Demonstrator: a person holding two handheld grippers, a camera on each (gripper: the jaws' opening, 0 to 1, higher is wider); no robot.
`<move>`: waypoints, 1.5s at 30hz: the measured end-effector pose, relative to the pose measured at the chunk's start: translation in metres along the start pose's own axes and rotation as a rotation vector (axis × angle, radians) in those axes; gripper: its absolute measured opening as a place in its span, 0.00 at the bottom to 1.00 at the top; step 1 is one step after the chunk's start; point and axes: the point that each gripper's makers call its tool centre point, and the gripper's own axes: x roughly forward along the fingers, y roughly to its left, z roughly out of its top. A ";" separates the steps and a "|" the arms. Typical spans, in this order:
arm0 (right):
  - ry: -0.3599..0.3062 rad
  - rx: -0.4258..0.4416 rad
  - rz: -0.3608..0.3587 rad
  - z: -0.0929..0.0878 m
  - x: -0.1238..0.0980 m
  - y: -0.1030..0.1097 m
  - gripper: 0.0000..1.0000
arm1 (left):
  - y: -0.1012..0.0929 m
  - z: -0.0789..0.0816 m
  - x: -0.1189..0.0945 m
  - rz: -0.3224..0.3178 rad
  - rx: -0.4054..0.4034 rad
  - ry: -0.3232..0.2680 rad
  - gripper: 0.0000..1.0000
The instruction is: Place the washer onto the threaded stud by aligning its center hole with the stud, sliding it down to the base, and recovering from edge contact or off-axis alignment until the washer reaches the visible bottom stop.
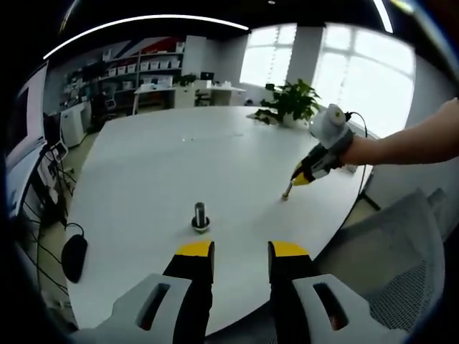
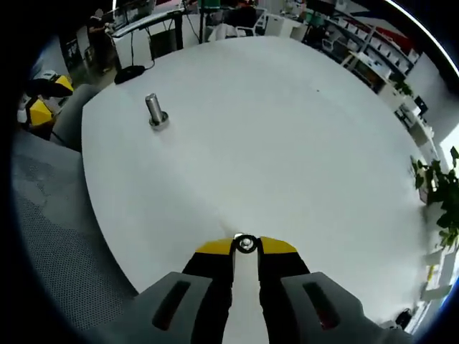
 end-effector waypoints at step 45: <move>0.140 -0.077 0.085 -0.005 0.005 0.001 0.17 | 0.002 -0.003 0.001 -0.004 -0.027 0.006 0.29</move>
